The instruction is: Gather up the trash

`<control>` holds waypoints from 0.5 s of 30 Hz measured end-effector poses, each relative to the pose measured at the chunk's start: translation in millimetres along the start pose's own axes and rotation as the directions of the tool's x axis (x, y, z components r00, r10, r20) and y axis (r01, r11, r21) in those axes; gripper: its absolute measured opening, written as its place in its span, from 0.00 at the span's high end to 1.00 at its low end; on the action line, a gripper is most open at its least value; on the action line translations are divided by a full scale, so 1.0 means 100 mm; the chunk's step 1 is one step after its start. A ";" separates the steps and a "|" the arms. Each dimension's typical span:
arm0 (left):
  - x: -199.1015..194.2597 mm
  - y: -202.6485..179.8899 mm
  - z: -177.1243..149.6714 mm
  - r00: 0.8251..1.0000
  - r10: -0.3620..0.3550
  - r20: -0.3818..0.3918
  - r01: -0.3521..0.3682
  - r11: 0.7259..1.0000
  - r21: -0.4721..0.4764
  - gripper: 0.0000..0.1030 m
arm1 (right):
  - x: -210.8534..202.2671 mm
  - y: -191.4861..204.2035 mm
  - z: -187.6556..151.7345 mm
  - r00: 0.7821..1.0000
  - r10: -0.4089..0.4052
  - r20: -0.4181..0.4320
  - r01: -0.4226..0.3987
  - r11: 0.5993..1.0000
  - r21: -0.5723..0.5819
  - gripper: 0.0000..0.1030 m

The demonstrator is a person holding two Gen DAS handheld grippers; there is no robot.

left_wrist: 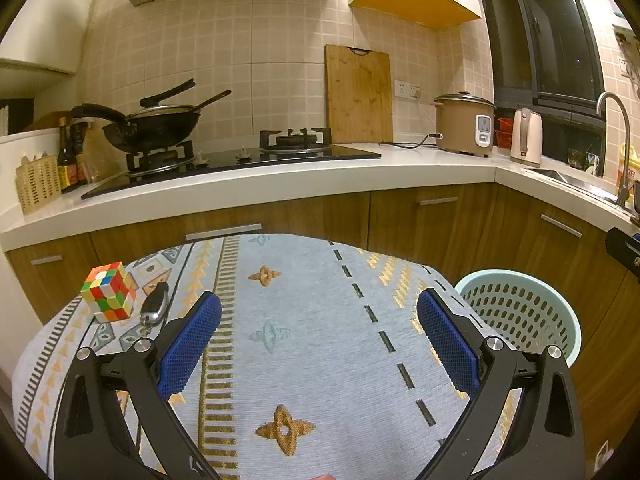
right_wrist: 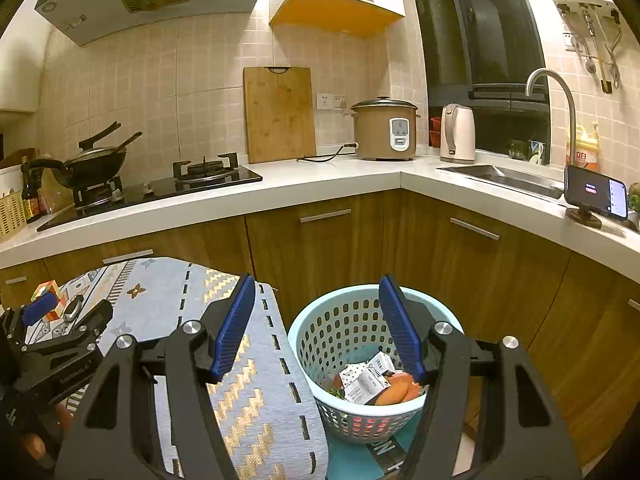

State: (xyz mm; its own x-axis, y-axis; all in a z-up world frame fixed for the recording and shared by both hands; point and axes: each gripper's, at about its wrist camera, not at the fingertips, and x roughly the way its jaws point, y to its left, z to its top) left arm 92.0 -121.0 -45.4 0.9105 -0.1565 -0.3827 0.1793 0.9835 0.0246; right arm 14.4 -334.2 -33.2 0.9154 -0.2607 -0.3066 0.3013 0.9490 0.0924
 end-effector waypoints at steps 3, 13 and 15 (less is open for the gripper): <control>0.00 0.00 0.00 1.000 0.000 -0.003 0.000 1.000 0.000 0.08 | 0.00 0.00 0.00 1.000 0.000 0.001 0.000 1.000 0.000 0.41; -0.03 0.00 0.01 1.000 0.007 0.009 -0.007 1.000 0.005 0.08 | -0.03 -0.01 -0.01 1.000 0.012 0.011 -0.012 1.000 0.010 0.41; -0.04 0.00 0.01 1.000 0.010 0.013 -0.010 1.000 0.008 0.08 | -0.02 -0.01 -0.02 1.000 0.013 0.010 -0.013 1.000 0.009 0.41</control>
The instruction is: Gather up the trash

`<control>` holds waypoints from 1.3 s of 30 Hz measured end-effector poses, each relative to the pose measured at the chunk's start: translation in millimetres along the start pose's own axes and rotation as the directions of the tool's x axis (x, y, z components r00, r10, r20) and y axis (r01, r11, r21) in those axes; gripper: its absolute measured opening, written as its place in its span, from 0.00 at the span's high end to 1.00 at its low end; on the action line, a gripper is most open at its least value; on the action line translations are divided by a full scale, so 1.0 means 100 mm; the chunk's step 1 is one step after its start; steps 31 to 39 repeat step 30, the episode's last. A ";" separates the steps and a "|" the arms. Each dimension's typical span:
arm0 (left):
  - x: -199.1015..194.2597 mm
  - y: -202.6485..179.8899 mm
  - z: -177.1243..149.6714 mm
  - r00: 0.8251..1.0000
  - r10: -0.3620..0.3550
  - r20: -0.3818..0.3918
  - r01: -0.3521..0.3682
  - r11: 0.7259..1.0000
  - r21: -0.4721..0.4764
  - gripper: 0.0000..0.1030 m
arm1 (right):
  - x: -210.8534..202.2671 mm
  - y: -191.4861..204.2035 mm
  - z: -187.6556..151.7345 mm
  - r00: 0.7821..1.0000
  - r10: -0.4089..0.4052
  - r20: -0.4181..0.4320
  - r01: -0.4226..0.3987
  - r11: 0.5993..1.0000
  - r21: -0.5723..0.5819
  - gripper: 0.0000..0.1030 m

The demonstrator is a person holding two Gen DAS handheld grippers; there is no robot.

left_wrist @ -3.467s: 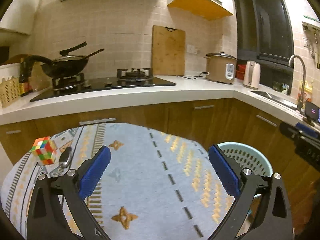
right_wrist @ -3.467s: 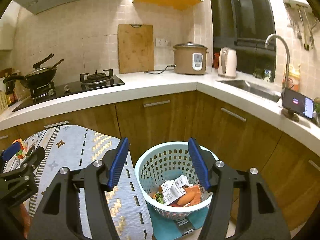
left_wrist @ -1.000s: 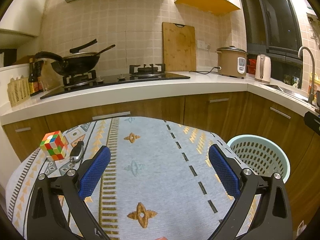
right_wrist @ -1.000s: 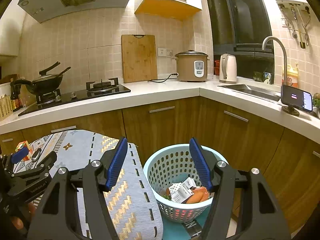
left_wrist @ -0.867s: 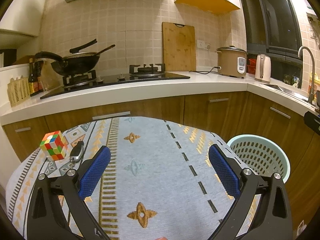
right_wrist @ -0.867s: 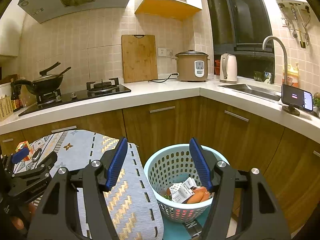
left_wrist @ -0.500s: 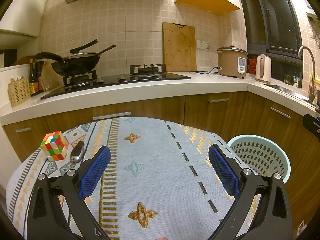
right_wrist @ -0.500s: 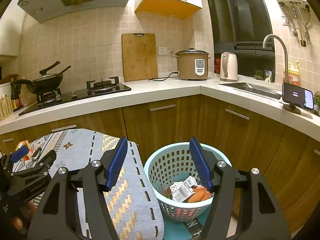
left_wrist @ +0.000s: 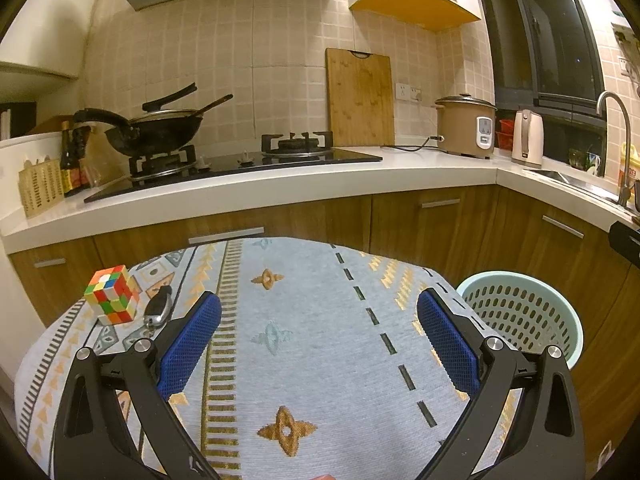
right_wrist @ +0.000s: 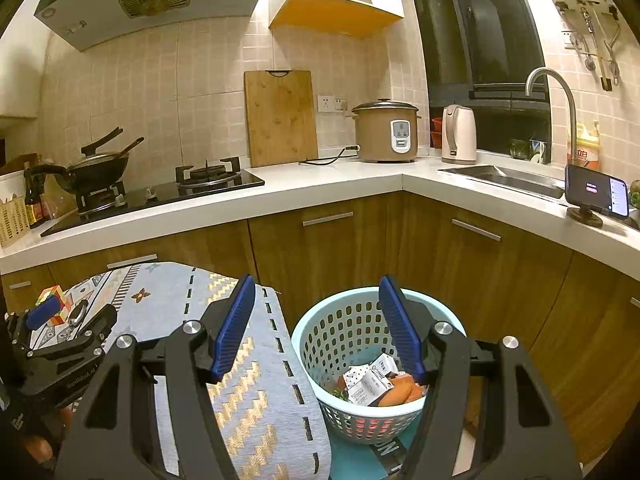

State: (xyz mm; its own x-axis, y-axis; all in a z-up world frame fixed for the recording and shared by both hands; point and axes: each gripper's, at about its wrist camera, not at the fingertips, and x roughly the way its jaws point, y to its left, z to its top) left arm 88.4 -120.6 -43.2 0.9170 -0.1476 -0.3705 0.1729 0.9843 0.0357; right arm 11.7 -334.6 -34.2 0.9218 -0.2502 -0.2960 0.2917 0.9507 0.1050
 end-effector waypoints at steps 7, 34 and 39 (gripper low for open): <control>-0.03 -0.04 0.01 1.000 0.002 0.008 -0.002 1.000 0.011 0.08 | -0.01 0.01 0.00 1.000 -0.001 -0.002 0.001 1.000 -0.001 0.41; -0.42 0.15 0.11 0.993 0.074 -0.094 -0.077 0.997 -0.027 0.07 | -0.17 0.29 0.05 1.000 0.027 -0.001 -0.027 0.999 -0.040 0.41; -0.42 0.15 0.11 0.993 0.074 -0.094 -0.077 0.997 -0.027 0.07 | -0.17 0.29 0.05 1.000 0.027 -0.001 -0.027 0.999 -0.040 0.41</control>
